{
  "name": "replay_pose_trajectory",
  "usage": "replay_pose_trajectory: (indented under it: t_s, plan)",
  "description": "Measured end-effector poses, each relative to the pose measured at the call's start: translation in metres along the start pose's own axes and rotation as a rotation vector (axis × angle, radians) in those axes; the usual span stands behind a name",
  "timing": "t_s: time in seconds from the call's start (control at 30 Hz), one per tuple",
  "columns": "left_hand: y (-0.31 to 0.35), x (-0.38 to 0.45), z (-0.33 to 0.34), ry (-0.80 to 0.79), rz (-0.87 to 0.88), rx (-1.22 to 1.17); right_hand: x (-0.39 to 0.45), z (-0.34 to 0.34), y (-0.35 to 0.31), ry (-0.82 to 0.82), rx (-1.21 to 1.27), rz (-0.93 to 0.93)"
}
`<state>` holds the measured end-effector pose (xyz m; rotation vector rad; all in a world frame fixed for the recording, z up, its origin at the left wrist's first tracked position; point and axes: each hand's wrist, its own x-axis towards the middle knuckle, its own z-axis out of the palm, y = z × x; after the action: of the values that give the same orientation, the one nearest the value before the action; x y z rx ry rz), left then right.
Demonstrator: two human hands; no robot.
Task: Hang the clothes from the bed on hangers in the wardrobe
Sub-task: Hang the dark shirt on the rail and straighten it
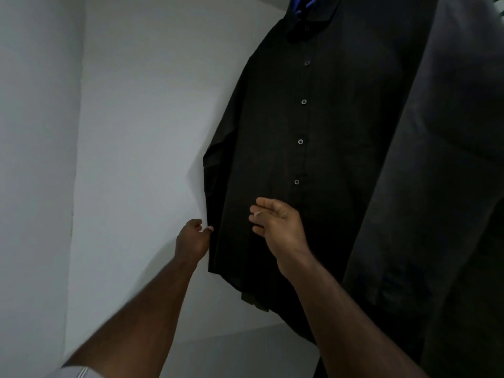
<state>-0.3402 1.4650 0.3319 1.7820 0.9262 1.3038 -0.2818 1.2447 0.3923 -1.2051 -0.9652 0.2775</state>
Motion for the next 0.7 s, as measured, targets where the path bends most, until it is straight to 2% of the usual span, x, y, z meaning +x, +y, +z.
replay_pose_trajectory:
  t_s: [0.13, 0.4, 0.5, 0.6, 0.7]
  plan:
    - [0.005, 0.011, 0.017, -0.029, -0.001, 0.018, 0.014, -0.005, 0.002, -0.009, 0.014, 0.013]
    - [0.009, 0.032, 0.042, 0.041, -0.08, -0.083, 0.033, -0.016, 0.011, -0.075, -0.001, 0.019]
    - [0.007, 0.033, 0.043, 0.028, -0.022, -0.034, 0.036, -0.021, 0.014, -0.085, 0.003, 0.022]
    - [0.006, 0.023, 0.031, 0.117, 0.064, -0.007, 0.037, -0.022, 0.017, -0.102, -0.003, 0.019]
    - [0.008, 0.001, 0.005, 0.275, 0.157, -0.039, 0.035, -0.018, 0.018, -0.119, -0.007, 0.029]
